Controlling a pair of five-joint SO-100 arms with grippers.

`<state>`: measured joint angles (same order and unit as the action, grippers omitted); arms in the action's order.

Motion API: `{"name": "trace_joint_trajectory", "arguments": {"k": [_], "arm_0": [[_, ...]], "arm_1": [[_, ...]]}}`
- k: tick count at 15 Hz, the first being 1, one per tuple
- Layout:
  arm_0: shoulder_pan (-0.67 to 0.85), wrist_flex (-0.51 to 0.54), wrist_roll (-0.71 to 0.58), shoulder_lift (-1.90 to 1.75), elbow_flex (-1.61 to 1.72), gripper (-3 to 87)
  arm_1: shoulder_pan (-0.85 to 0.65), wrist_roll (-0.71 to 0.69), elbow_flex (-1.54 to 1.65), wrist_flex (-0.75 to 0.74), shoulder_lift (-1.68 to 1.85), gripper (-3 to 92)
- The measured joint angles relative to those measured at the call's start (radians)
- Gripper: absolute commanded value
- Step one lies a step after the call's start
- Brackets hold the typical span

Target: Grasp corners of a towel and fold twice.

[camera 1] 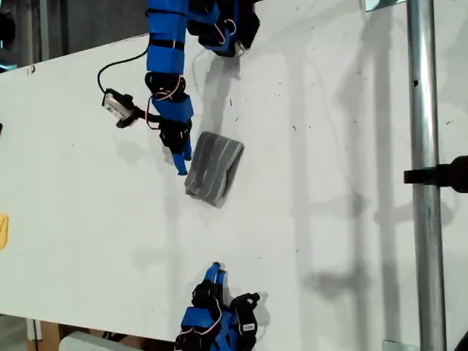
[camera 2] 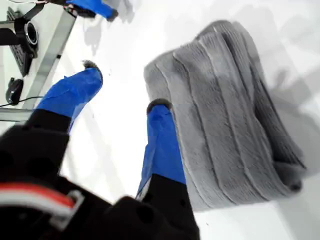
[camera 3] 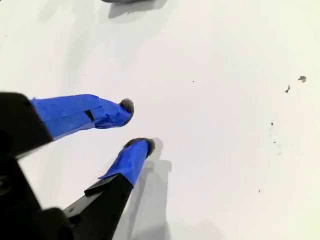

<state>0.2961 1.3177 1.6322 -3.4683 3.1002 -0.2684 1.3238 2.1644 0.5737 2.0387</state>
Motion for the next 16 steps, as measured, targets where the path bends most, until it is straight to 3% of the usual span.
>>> {"name": "trace_joint_trajectory", "arguments": {"k": [1, 2, 5, 7, 9, 10, 11, 14, 16], "arm_0": [[0.000, 0.000, -0.032, 0.000, 0.000, 10.8], [0.000, 0.000, -0.035, 0.000, 0.000, 10.8], [0.000, 0.000, 0.038, 0.000, 0.000, 10.9], [0.000, 0.000, 0.003, 0.000, 0.000, 10.6], [0.000, -0.006, -0.290, -0.002, 0.000, 10.6], [0.000, -0.009, -0.488, -0.002, 0.000, 10.6], [-0.006, -0.009, -0.575, -0.002, 0.005, 10.6], [-0.006, -0.006, -0.623, -0.002, 0.008, 10.6], [-0.006, -0.006, -0.624, -0.002, 0.008, 10.6]], "arm_1": [[-0.014, 0.000, 0.121, 0.060, 0.176, 0.8], [-0.011, 0.005, 0.245, 0.135, 0.379, -0.3], [0.054, 0.083, 0.515, 0.534, 1.063, -0.3], [0.080, 0.144, 0.575, 0.770, 1.229, 3.6], [0.126, 0.308, 0.704, 0.828, 1.249, 6.2], [0.130, 0.318, 0.723, 0.827, 1.250, 6.2], [0.130, 0.313, 0.726, 0.827, 1.250, 6.2], [0.046, 0.183, 0.732, 0.839, 1.250, 6.2], [0.003, 0.167, 0.732, 0.839, 1.250, 6.2]]}}
